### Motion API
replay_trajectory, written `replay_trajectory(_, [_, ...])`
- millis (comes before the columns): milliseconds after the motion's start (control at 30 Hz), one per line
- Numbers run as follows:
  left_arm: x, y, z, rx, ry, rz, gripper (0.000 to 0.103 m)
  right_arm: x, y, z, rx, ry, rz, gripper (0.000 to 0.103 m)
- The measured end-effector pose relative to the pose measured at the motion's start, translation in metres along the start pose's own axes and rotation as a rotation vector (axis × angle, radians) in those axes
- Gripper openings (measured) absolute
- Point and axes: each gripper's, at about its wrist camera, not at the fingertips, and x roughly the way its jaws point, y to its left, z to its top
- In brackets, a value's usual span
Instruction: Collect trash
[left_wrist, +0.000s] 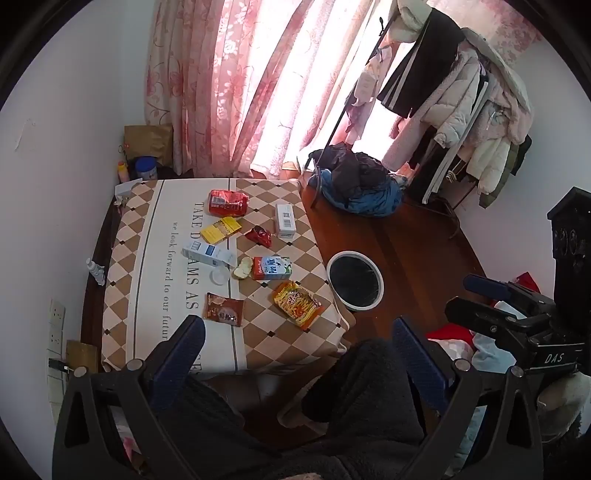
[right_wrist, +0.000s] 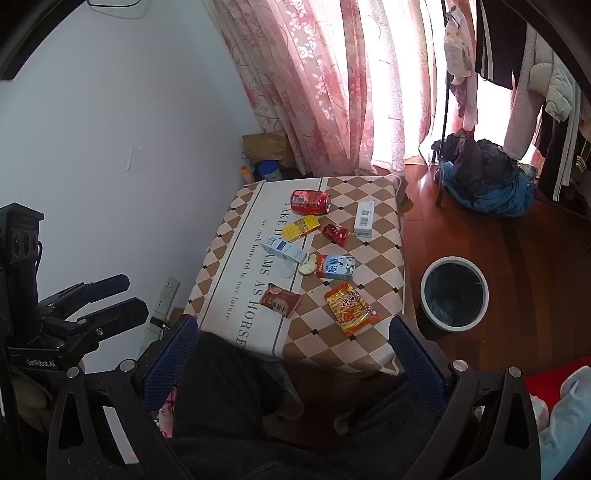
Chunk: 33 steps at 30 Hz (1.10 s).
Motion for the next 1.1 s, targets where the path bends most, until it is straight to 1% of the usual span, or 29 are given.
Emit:
replay_trajectory(367, [0.000,0.000,0.000,-0.002,0.011,-0.006,0.103,0.001,0.001,0.001,0.001,0.002,-0.017,0.103])
replay_trajectory(500, [0.008,-0.006,0.002,0.008,0.011,-0.009,0.103,0.000,-0.003,-0.003,0.001,0.000,-0.033,0.103])
replay_trajectory(800, [0.015,-0.011,0.000,0.012,0.030,-0.006,0.103,0.011,-0.005,-0.005,-0.019,0.013,-0.036,0.103])
replay_trajectory(1100, [0.016,-0.012,0.002,0.018,0.032,0.000,0.103,0.012,-0.003,-0.003,-0.035,0.001,-0.047,0.103])
